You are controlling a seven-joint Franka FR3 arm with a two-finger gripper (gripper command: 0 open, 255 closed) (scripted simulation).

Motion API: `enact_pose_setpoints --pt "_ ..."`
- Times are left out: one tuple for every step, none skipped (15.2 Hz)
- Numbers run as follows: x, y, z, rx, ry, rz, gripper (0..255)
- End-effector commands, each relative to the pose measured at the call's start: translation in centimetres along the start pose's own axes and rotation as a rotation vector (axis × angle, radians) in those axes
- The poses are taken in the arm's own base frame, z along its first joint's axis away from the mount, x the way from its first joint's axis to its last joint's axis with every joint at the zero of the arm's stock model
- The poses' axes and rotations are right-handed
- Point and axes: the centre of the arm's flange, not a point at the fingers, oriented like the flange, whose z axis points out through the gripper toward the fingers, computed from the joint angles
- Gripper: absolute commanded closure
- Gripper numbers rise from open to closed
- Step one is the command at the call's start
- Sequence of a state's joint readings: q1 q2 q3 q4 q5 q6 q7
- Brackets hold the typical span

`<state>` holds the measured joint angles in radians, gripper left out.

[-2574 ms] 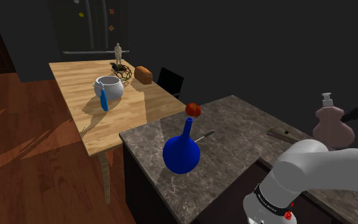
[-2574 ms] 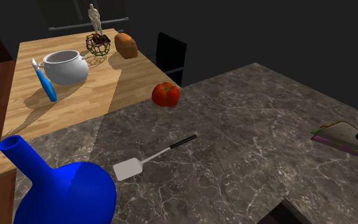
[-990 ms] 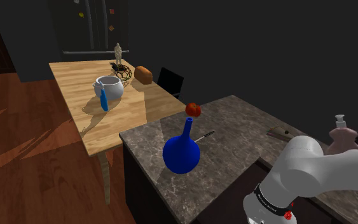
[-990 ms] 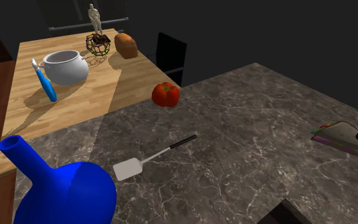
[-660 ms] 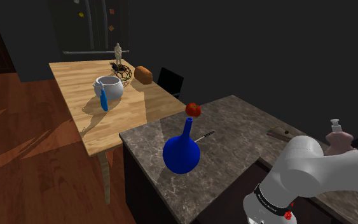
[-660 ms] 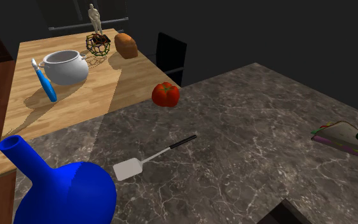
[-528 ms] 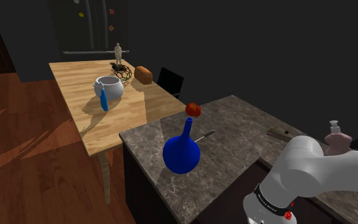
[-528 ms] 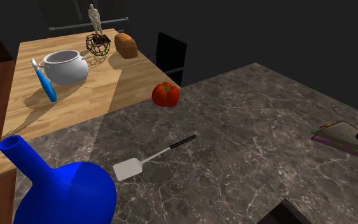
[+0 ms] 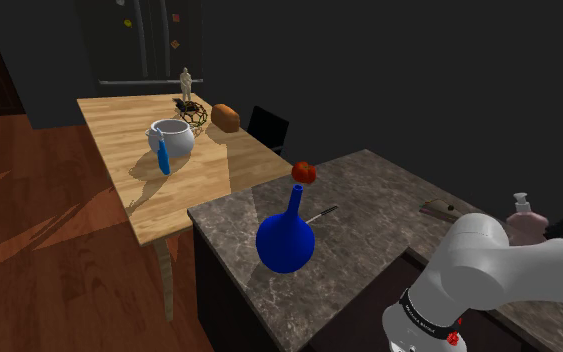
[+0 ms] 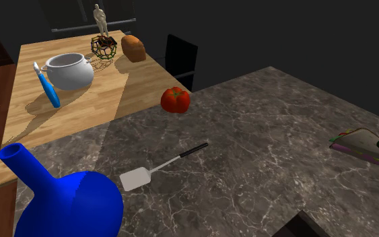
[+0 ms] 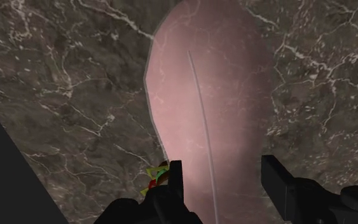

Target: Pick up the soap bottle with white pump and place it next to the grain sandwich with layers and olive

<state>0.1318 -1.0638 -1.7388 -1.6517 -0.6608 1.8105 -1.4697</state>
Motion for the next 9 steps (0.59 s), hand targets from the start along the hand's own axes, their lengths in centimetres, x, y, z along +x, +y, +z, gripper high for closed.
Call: enact_pose_setpoints --pt "-0.35 -0.09 0.51 0.007 -0.001 0.003 255" --pt "-0.35 -0.09 0.51 0.007 -0.001 0.003 255" --pt "-0.35 -0.09 0.51 0.007 -0.001 0.003 255" --pt "-0.35 -0.09 0.51 0.007 -0.001 0.003 255" --pt "-0.35 -0.09 0.51 0.007 -0.001 0.003 255" --pt "-0.42 -0.11 0.54 0.007 -0.001 0.003 0" --pt "-0.48 -0.13 0.68 0.007 -0.001 0.003 0" --pt "-0.48 -0.09 0.64 0.007 -0.001 0.003 0" --pt "-0.48 -0.04 0.63 0.007 -0.001 0.003 0"
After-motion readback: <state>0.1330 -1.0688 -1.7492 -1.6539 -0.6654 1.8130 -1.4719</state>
